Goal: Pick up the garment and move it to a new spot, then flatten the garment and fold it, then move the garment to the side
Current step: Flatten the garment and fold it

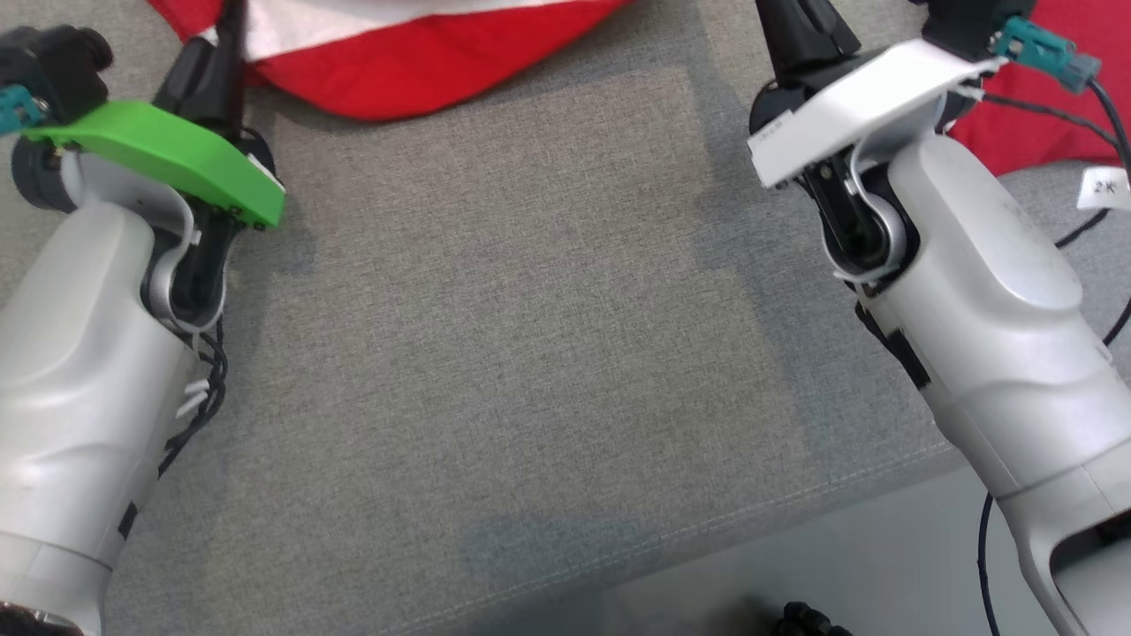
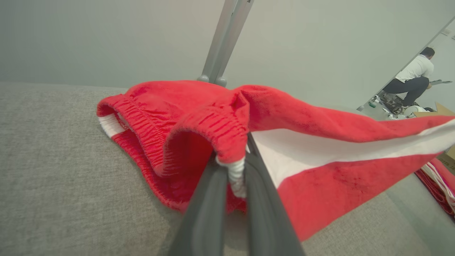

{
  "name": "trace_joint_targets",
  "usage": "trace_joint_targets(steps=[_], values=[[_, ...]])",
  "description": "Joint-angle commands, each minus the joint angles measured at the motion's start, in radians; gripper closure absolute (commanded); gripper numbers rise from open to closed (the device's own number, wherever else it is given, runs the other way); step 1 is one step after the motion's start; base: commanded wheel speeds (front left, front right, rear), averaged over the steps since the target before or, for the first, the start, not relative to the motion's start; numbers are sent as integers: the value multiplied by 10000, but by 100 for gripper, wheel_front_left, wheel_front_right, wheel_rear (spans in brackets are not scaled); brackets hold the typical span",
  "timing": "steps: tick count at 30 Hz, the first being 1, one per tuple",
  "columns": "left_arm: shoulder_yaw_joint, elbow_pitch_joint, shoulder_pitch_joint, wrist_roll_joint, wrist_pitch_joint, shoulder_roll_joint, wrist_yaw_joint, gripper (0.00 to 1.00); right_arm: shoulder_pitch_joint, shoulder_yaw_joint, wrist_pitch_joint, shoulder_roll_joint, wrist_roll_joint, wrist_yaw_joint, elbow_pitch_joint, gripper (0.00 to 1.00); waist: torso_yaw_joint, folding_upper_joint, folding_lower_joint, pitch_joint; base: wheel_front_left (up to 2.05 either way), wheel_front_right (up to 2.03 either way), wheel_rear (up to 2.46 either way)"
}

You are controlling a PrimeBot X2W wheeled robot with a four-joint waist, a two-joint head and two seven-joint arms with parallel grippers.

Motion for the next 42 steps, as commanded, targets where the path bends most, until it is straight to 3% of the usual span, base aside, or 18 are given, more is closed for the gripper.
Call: trace_joint_targets(steps=[1,7,13,21,31,35,42], values=[[-114,-255,353,88,-115,152,-33,100,528,-34,-67,-295,181,0,-489,100,250,0,-1,-273,0,0,0],[-338,-1075,1415,382,-329,376,-34,100,2371,-378,-70,-951,264,0,-2443,100,450,0,-1,-745,0,0,0],[506,-2395,3263,831,-396,276,160,100,4776,-1010,-75,-1317,-66,0,-4338,100,498,0,-1,-1567,0,0,0],[2225,-4758,7026,1661,-391,-410,426,100,7984,-2278,629,-926,-813,0,-6330,100,427,0,-1,-2796,0,0,0],[3603,-7532,10703,2408,-393,-1055,925,100,11471,-3783,2656,-146,-1821,-6,-9420,100,468,0,-1,-3232,0,0,0],[3515,-8035,11227,2581,-390,-1197,1010,100,11939,-4004,3364,98,-2005,-7,-9968,100,576,0,-1,-3304,0,0,0],[3120,-7895,10941,2621,-307,-1376,887,100,11630,-3983,3852,259,-2017,-3,-9590,100,873,0,-1,-3470,0,0,0]])
